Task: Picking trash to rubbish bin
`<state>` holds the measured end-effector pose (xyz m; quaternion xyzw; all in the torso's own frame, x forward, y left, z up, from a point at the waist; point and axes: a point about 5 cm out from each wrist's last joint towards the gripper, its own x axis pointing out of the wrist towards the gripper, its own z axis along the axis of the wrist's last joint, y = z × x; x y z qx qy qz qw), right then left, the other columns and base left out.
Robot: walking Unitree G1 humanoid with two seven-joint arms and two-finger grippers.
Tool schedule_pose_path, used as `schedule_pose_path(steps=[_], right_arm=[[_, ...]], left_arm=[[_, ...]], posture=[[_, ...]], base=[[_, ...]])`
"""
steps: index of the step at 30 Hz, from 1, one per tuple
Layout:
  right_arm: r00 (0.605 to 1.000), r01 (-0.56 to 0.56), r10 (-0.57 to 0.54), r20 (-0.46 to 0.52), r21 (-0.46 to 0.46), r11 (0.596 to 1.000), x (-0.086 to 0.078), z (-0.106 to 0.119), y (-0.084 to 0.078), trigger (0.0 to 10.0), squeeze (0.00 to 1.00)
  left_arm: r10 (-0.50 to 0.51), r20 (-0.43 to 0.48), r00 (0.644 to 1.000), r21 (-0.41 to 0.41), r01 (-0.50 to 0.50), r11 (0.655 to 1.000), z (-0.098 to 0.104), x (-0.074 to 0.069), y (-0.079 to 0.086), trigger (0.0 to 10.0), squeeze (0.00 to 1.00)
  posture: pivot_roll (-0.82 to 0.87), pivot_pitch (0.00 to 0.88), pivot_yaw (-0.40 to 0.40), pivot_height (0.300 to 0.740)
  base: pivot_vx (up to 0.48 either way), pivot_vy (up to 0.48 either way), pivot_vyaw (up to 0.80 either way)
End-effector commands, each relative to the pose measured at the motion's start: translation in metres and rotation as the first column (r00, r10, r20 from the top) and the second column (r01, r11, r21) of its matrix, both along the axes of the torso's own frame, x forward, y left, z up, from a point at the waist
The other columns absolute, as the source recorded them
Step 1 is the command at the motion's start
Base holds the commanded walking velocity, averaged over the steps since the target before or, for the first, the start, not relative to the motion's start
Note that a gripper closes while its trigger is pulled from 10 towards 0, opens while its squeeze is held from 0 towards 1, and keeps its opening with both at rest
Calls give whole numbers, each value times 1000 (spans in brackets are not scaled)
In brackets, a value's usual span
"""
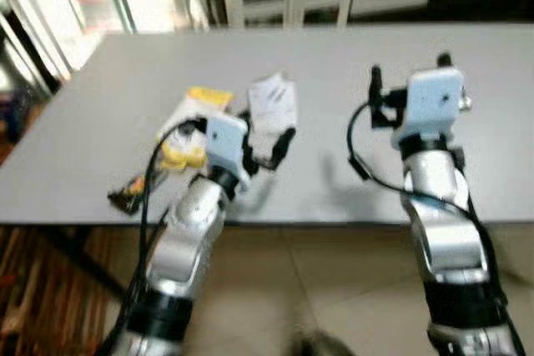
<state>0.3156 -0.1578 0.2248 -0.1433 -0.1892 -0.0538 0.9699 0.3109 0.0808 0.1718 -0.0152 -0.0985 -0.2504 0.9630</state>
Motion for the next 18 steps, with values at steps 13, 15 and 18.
schedule_pose_path(steps=[13,15,18], right_arm=[[1000,-20,20,-9,-12,1000,-2,0,6,10000,0],[1000,-24,24,-9,-11,1000,-1,0,7,10000,0],[1000,-30,30,-8,-12,999,-1,1,9,10000,0]], left_arm=[[15,-1,1000,2,-15,1000,-1,3,-2,10000,0],[25,-1,1000,6,-25,1000,-1,4,-1,10000,0],[39,-2,999,12,-39,999,-2,4,1,10000,0]], posture=[[-58,52,38,740],[-58,52,38,740],[-56,55,39,740]], base=[[0,0,-121],[0,0,0],[0,0,0]])
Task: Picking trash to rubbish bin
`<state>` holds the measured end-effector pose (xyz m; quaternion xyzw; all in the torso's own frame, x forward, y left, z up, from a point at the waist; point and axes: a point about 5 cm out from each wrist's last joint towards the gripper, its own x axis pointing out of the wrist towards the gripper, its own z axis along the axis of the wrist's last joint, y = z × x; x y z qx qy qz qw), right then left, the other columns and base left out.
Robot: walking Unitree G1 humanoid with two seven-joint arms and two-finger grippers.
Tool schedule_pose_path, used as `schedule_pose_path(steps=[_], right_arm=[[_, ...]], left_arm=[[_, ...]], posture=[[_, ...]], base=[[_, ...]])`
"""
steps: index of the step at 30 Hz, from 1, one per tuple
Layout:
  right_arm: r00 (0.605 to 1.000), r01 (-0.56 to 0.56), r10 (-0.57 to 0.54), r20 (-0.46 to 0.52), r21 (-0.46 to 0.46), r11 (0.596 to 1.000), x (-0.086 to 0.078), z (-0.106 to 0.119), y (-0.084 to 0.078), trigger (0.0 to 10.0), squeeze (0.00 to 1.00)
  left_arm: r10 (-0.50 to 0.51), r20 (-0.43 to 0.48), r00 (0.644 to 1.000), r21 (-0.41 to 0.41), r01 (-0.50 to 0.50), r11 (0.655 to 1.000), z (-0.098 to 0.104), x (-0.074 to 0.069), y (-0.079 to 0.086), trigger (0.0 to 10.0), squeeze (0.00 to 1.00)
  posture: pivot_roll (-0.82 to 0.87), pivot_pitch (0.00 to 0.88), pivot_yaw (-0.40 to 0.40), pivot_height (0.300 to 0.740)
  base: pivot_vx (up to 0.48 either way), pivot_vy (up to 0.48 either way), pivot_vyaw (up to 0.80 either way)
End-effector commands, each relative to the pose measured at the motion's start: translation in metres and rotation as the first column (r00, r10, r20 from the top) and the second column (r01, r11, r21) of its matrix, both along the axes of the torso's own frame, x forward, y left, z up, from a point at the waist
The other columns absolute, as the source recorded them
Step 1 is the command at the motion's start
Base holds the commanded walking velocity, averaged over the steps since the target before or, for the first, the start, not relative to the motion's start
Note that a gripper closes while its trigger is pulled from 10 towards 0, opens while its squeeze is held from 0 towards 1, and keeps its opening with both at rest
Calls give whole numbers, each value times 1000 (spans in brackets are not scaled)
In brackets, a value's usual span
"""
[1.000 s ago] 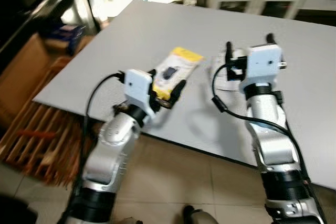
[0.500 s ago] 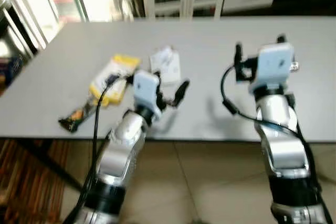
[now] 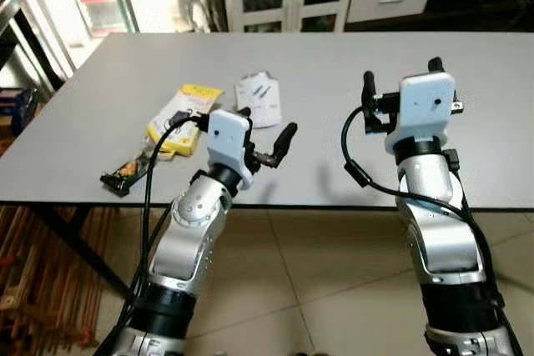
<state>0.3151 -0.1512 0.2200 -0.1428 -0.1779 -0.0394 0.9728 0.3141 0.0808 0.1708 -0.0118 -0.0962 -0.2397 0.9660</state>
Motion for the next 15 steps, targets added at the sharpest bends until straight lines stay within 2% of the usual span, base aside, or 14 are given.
schedule_pose_path(steps=[1,5,8,10,15], right_arm=[[1000,-12,13,20,-15,1000,0,6,4,10000,0],[1000,-17,18,18,-10,1000,0,6,6,10000,0],[1000,-20,20,15,-5,1000,1,5,7,10000,0],[1000,-24,24,12,-1,1000,1,4,8,10000,0],[999,-47,47,10,4,999,0,4,11,10000,0]], left_arm=[[26,2,1000,13,-26,1000,-1,2,2,10000,0],[31,2,1000,18,-31,999,0,2,4,10000,0],[32,2,999,17,-32,999,0,2,5,10000,0],[18,3,1000,17,-18,1000,0,1,5,10000,0],[29,10,1000,32,-29,999,-1,1,5,10000,0]], posture=[[-56,56,40,740],[-49,62,42,740],[-46,64,43,740],[-45,68,44,740],[-45,72,45,740]], base=[[0,0,0],[0,0,0],[0,0,473],[0,0,0],[394,0,0]])
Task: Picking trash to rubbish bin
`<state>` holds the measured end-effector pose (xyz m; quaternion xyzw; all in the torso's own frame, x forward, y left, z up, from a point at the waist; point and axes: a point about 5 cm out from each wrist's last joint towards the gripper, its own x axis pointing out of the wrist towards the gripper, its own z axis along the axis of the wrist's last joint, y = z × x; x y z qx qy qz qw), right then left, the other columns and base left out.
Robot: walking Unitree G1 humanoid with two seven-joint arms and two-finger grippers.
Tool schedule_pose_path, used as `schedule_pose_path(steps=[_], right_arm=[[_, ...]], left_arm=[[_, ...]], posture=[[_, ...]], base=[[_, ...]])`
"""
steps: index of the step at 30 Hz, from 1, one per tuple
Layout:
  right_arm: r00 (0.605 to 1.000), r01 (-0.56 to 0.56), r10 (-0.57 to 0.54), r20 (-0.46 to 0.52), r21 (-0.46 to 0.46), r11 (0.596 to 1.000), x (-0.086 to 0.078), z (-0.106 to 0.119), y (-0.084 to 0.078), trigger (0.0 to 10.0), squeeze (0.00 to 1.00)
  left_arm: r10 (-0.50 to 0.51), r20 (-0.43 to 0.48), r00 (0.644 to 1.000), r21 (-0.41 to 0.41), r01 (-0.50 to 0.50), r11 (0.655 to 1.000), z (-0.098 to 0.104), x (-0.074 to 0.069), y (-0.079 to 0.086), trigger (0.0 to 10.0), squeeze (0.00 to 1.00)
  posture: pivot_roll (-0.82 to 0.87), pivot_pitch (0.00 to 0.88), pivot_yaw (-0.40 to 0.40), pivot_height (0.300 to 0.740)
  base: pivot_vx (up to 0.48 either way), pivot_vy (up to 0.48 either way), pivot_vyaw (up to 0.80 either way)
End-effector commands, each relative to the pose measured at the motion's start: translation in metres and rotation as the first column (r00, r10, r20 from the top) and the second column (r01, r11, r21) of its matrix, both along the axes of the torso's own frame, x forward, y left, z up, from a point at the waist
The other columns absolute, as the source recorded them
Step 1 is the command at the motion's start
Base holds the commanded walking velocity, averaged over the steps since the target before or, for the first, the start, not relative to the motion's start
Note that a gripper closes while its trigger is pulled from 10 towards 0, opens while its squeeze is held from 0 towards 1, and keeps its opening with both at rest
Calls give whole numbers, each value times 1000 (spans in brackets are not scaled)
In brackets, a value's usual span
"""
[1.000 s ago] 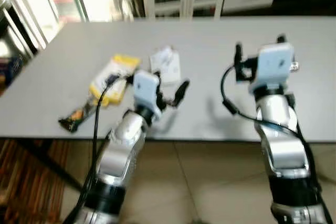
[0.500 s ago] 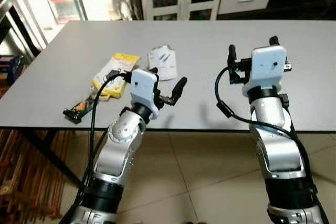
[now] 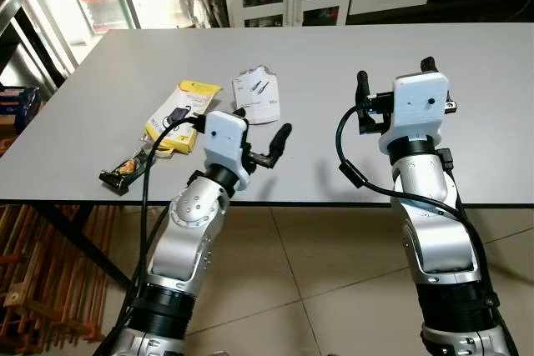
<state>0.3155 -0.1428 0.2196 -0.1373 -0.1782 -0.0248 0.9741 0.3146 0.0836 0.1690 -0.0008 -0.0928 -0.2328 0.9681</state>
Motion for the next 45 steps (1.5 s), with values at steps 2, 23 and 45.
schedule_pose_path(steps=[2,23,45], right_arm=[[1000,-26,26,14,0,1000,-1,4,4,10000,0],[978,-207,206,35,20,978,-7,9,25,10000,0],[978,-205,204,35,14,979,-8,8,25,10000,0]], left_arm=[[14,9,1000,8,-15,1000,1,0,2,10000,0],[75,45,996,4,-75,997,8,4,9,10000,0],[76,22,997,18,-76,997,4,6,8,10000,0]], posture=[[-45,73,44,740],[-43,74,47,740],[-46,69,54,740]], base=[[446,0,0],[321,38,0],[0,200,0]])
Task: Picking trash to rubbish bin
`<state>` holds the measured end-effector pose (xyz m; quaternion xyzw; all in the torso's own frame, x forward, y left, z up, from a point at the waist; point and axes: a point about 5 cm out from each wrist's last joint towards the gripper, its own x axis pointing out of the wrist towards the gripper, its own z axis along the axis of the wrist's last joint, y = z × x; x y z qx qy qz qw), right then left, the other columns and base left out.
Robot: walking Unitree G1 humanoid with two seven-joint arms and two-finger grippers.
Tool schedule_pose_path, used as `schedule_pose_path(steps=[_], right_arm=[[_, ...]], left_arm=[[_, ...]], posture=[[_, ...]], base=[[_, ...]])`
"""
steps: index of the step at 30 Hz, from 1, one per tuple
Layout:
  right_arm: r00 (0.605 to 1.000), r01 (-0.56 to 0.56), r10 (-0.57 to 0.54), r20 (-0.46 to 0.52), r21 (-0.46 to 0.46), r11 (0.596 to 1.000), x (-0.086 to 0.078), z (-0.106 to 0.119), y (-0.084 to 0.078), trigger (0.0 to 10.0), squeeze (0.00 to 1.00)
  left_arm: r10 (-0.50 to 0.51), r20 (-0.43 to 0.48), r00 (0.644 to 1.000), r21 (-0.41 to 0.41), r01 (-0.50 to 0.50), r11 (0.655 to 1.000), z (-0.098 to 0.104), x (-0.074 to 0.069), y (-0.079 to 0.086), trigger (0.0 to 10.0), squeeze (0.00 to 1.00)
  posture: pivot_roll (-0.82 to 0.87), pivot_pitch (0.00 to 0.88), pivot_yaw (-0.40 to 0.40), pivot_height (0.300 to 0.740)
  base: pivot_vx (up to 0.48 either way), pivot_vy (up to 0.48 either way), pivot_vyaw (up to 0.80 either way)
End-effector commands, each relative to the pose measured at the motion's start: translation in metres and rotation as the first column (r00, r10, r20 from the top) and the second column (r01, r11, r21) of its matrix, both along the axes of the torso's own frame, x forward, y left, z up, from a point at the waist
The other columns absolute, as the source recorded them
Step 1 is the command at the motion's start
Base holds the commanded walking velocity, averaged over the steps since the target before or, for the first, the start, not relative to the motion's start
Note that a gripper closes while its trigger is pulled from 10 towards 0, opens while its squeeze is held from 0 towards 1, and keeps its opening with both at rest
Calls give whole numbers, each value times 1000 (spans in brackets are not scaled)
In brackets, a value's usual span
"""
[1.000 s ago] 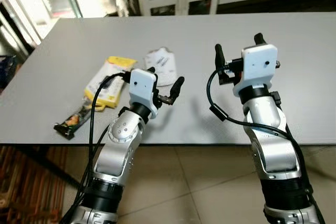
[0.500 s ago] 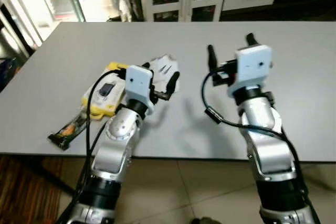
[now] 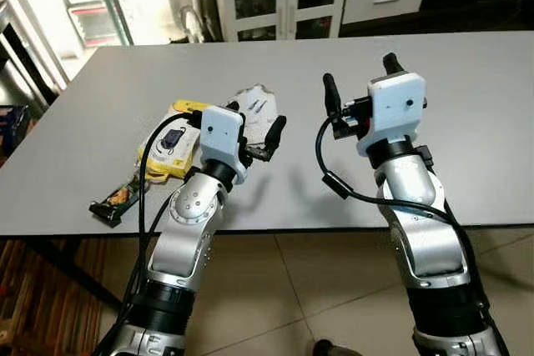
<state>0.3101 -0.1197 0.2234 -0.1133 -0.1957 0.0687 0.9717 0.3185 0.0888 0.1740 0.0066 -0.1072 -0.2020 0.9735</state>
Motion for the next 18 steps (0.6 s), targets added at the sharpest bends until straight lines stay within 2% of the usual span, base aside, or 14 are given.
schedule_pose_path(steps=[1,11,18], right_arm=[[1000,-10,10,22,8,1000,-2,4,2,10000,0],[1000,-7,7,23,6,1000,-2,4,2,10000,0],[1000,-7,6,22,4,1000,-2,4,2,10000,0]], left_arm=[[12,-11,1000,18,-12,1000,-1,2,3,10000,0],[10,-24,1000,33,-9,999,-4,3,3,10000,0],[10,-31,999,36,-9,999,-6,2,3,10000,0]], posture=[[-46,69,54,740],[-44,67,58,740],[-44,67,58,740]], base=[[0,480,0],[0,480,0],[0,372,0]])
